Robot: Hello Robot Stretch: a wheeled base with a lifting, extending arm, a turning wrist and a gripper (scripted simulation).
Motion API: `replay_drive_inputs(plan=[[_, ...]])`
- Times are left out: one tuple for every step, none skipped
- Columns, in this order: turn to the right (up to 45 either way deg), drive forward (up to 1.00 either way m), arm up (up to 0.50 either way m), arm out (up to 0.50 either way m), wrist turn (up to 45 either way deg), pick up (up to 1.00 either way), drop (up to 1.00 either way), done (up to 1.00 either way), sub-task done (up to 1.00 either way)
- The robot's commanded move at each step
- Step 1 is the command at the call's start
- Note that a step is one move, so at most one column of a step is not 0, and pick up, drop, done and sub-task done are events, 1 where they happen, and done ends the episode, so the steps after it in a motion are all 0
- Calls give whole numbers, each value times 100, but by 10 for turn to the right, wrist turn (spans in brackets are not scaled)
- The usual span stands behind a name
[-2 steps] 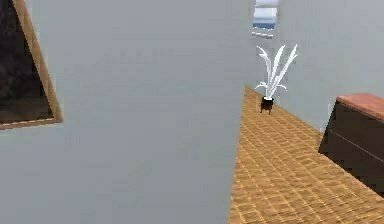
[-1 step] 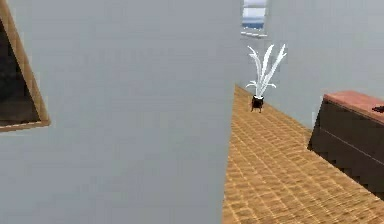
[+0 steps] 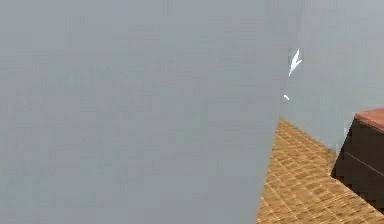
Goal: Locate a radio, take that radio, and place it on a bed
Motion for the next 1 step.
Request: replay_drive_inputs(plan=[[450, 0, 0, 0, 0, 0, 0, 0, 0]])
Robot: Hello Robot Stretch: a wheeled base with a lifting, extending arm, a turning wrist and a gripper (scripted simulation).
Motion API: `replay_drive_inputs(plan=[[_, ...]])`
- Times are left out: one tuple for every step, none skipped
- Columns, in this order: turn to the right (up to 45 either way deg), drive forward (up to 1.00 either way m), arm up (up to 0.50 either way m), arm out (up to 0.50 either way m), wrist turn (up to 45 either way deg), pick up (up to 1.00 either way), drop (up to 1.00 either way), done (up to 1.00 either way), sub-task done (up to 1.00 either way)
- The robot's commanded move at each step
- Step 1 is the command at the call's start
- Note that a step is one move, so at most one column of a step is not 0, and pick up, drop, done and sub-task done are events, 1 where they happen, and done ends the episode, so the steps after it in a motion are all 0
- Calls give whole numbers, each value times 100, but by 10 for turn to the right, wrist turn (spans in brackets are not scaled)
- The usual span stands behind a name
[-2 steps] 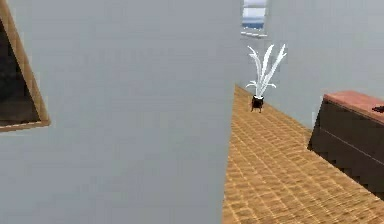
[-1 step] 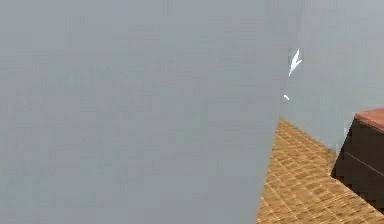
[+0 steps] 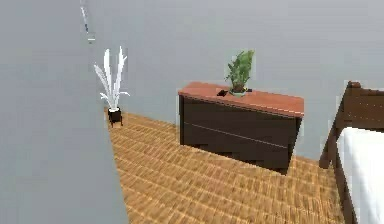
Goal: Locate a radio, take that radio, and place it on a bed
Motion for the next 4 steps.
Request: replay_drive_inputs(plan=[[450, 0, 0, 0, 0, 0, 0, 0, 0], [60, 0, 0, 0, 0, 0, 0, 0, 0], [0, 30, 0, 0, 0, 0, 0, 0, 0], [-450, 0, 0, 0, 0, 0, 0, 0, 0]])
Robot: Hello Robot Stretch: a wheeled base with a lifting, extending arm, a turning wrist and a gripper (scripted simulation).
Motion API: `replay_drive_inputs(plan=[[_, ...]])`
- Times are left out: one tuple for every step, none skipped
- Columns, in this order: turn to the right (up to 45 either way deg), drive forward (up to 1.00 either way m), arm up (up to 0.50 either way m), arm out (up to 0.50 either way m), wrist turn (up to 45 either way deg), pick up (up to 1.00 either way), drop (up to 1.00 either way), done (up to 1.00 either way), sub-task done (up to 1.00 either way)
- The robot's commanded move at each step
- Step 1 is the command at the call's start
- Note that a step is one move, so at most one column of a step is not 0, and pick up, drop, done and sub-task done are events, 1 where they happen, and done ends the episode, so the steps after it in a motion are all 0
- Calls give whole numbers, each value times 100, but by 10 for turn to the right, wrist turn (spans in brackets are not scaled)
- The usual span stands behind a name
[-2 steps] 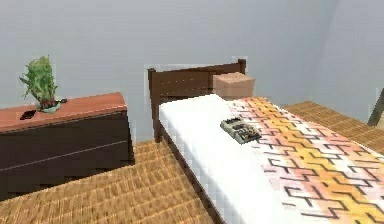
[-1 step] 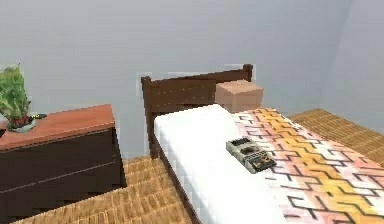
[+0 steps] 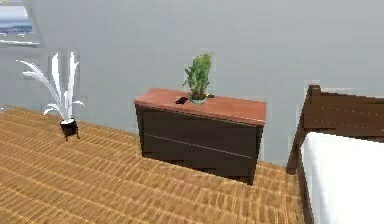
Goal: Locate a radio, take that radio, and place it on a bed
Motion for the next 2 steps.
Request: replay_drive_inputs(plan=[[-210, 0, 0, 0, 0, 0, 0, 0, 0], [0, 60, 0, 0, 0, 0, 0, 0, 0]])
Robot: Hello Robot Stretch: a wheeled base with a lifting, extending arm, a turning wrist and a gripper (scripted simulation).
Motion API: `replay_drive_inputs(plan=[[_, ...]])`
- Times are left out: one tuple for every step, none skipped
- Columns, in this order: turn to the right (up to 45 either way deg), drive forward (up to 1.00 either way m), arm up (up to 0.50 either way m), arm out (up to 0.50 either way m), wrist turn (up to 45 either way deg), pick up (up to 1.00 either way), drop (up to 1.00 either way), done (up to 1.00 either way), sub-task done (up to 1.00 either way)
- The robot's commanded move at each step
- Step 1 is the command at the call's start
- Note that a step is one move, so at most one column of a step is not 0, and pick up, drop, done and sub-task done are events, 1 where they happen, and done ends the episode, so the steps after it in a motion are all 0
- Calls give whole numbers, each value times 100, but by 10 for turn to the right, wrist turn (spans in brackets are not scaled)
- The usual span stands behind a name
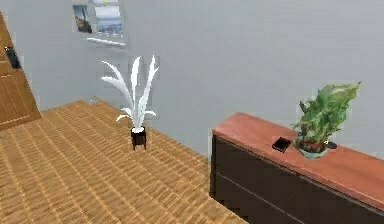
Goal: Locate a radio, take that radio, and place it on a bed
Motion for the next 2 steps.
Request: replay_drive_inputs(plan=[[-450, 0, 0, 0, 0, 0, 0, 0, 0], [0, 100, 0, 0, 0, 0, 0, 0, 0]])
